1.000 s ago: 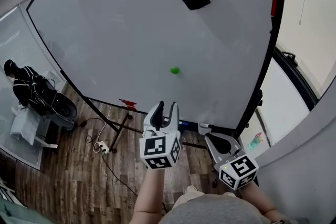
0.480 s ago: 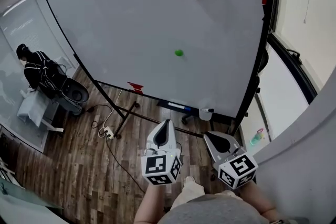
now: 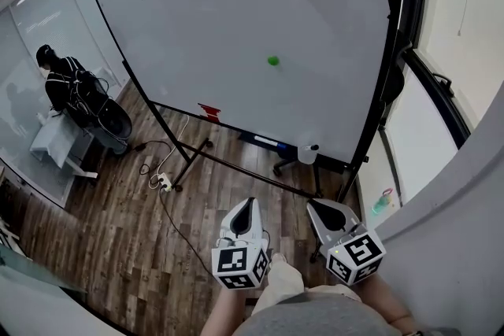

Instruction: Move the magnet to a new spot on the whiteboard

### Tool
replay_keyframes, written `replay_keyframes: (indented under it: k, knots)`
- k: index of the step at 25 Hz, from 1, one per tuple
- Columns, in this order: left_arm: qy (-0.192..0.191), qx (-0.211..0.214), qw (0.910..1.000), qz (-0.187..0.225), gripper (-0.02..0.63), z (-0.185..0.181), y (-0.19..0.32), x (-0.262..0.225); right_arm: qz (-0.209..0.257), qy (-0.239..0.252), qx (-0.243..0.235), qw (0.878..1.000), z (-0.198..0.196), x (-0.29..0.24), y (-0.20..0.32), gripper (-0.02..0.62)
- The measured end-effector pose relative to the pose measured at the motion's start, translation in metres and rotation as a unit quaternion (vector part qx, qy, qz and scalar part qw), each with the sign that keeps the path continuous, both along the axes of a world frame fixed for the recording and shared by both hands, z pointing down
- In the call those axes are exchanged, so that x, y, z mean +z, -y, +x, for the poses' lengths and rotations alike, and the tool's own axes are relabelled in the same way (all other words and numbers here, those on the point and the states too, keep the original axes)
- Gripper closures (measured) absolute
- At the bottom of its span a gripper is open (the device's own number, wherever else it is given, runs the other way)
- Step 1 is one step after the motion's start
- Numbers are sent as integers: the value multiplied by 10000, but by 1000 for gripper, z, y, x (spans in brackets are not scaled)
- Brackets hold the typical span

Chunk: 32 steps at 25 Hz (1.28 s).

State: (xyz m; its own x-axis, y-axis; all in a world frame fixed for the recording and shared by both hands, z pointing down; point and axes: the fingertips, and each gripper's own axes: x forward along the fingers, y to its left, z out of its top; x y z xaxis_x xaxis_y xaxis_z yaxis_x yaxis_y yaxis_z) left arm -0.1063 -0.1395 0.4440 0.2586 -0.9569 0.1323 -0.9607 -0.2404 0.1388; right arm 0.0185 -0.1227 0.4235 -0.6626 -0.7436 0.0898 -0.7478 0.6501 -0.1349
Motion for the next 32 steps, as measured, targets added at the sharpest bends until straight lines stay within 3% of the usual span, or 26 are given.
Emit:
replay_keyframes:
  k: [9, 32]
  knots:
    - [-81, -50, 9999, -99, 601, 0, -27, 11, -1, -48, -77, 10000, 2, 5, -21, 595]
    - [-21, -129, 9999, -8, 601, -6, -23, 4, 86, -163, -227, 9996, -5, 3, -19, 597]
